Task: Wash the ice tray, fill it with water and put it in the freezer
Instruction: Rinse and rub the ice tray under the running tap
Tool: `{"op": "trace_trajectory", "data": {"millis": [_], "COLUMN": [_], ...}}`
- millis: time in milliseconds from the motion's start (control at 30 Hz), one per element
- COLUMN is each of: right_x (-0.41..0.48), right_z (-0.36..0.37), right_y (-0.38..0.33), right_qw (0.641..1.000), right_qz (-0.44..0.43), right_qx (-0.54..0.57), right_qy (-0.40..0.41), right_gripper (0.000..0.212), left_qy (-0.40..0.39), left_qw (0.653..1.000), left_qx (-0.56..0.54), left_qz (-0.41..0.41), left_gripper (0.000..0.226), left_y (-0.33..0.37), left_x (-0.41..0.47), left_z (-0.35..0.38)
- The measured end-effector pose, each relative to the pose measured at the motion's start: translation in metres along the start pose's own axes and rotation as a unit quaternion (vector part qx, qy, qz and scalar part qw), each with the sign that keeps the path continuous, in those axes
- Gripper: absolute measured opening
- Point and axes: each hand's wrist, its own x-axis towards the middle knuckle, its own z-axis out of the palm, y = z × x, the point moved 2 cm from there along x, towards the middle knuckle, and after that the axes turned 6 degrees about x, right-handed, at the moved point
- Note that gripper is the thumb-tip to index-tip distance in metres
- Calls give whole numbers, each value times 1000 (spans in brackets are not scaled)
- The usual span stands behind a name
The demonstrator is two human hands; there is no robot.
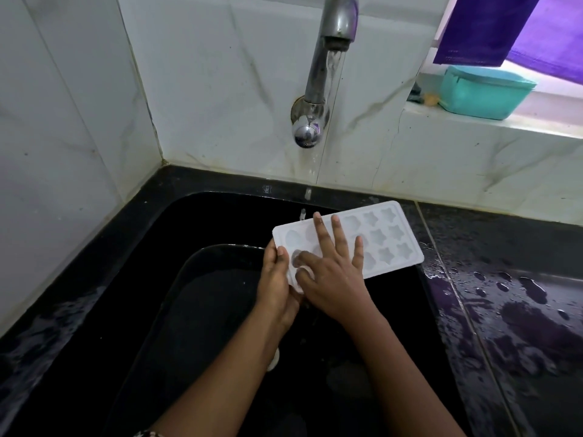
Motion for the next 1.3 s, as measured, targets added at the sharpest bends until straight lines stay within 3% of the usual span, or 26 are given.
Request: {"op": "trace_trajectory", "data": {"millis": [133,333,433,567,733,967,1300], "right_x": [-2,2,3,0,2,1,2], "right_z": [-4,-1,-6,-5,-1,7,14], "right_y": [-2,-7,1,8,5,3,4], "right_qw": [999,998,998,998,994,988,995], "right_qz": [25,-30,-19,-14,-34,-27,-9], "right_qx": [-32,-50,-55,-68,-68,-89,-67], "right_qy": [6,-14,-6,8,84,123,68], "right_gripper": [21,18,14,25,12,15,13], "left_qy": [-12,0,4,2,9,14,22], "left_qw": [1000,1000,1000,1000,1000,1000,999], "left_qx": [-2,-20,-13,-14,-23,-24,-43], "left_qz": [-1,10,0,-11,0,0,2], "left_gripper": [31,34,33,30,29,34,36], "left_y": [-4,-1,-3,-4,0,-2,2], "left_x": [-1,2,1,1,2,1,2], "left_z": [6,1,1,1,0,2,1]}}
